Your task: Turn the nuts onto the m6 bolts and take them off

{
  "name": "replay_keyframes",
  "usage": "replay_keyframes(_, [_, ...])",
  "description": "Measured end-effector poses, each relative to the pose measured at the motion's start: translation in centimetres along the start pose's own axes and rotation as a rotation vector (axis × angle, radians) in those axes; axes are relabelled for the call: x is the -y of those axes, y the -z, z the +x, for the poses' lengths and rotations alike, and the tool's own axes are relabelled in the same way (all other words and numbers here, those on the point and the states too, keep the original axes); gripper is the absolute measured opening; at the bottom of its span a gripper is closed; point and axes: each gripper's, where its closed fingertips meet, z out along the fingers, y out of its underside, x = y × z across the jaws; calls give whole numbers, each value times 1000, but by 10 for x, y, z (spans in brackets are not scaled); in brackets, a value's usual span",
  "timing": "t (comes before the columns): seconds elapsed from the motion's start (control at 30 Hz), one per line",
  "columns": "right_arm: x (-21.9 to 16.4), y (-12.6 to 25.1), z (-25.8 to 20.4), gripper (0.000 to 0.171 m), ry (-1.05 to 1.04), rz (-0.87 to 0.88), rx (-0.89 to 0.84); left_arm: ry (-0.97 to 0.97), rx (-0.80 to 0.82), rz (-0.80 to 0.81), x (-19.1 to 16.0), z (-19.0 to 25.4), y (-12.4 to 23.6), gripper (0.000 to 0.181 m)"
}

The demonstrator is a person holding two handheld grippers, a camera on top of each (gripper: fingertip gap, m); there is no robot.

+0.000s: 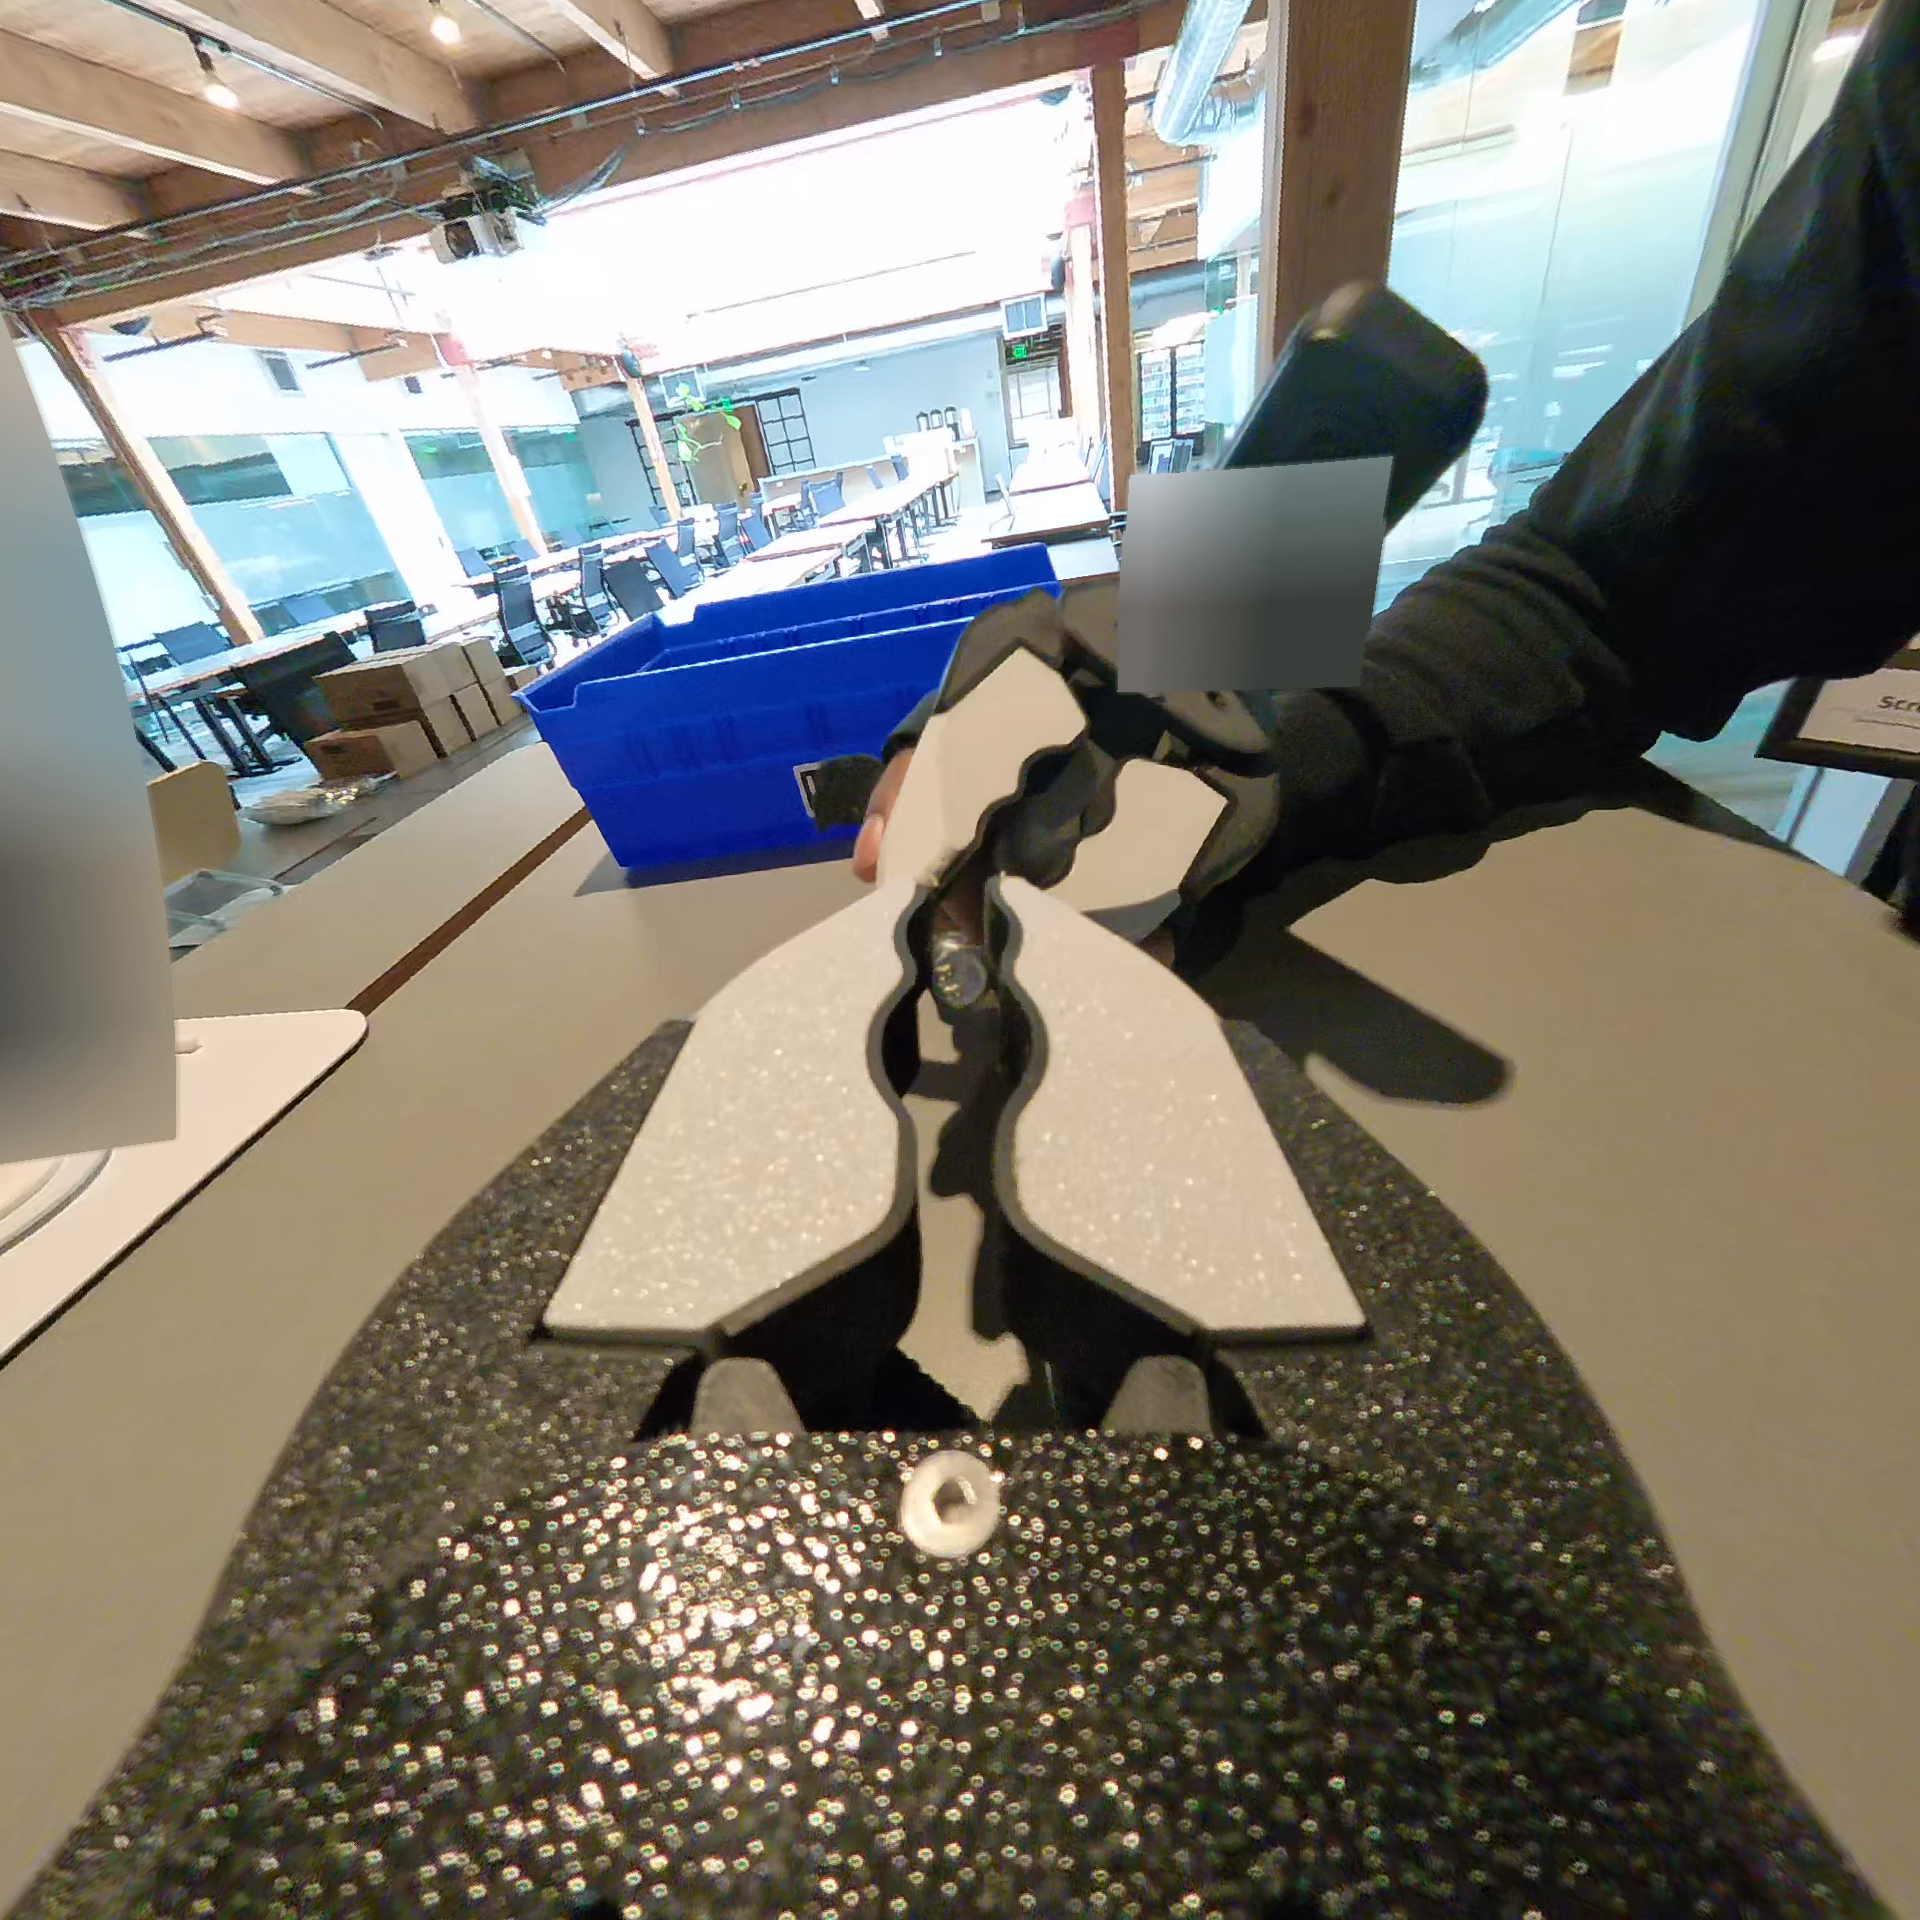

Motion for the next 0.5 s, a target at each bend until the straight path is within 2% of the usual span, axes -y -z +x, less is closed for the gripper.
replay_keyframes(0.5, [3, 1, 10, 17, 169, -58, -170, -28, 53, -50, -6, -4, -5, 9])
